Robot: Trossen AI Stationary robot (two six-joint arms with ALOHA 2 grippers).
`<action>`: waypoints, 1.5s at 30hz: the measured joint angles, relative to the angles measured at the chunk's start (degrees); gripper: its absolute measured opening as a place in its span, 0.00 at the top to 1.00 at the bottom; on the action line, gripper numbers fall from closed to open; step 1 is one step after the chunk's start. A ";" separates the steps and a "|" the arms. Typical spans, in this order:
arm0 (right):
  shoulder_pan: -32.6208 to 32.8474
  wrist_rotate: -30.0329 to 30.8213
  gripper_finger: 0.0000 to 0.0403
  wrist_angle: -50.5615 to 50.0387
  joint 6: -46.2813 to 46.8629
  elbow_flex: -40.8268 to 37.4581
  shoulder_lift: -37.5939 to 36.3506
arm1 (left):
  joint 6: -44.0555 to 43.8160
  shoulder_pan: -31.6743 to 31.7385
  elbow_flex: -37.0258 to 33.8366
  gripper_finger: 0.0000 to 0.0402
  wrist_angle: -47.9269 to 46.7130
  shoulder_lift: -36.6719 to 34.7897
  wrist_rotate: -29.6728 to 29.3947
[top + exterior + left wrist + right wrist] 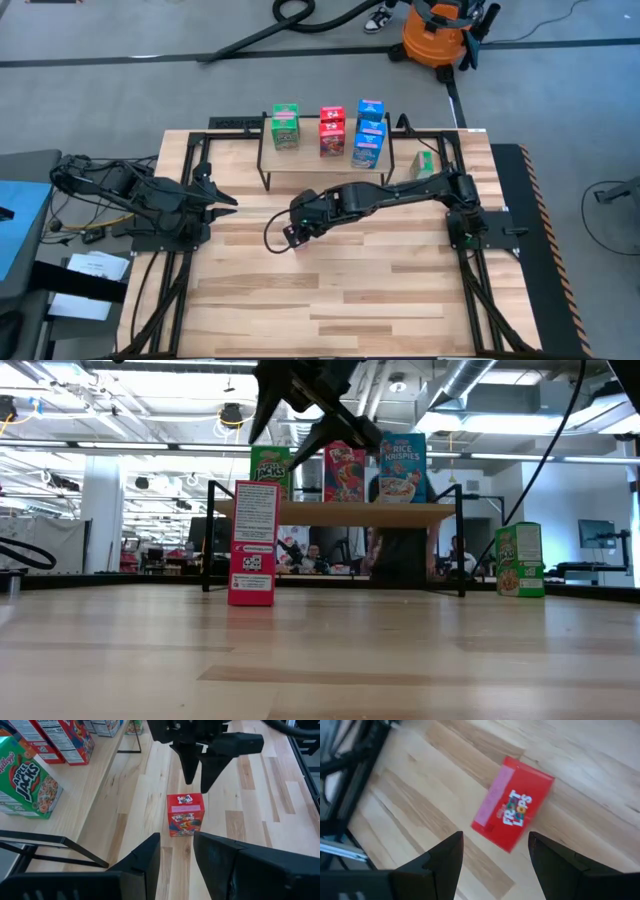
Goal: Stack cereal on shelf
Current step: Put the red cereal box on the shelf aligned with the other red cereal box
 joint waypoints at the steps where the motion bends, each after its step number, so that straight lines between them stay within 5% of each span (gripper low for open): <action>1: 0.00 0.00 0.38 0.54 0.97 0.00 -0.01 | 0.00 0.00 0.00 0.73 0.00 0.00 0.00; 17: -0.04 1.74 0.38 2.01 6.15 -0.18 1.45 | 0.02 0.00 0.00 0.73 -0.06 0.00 0.00; 24: -0.59 -4.58 0.38 1.63 6.11 -0.50 4.88 | 0.02 0.02 0.00 0.73 -0.20 -0.02 0.00; 34: -1.25 -4.80 0.39 3.15 6.47 0.02 6.40 | 0.02 0.02 0.00 0.73 -0.39 -0.02 0.00; 45: -1.51 -4.69 0.61 2.95 6.17 0.02 6.27 | 0.02 0.02 0.00 0.73 -1.53 0.00 0.02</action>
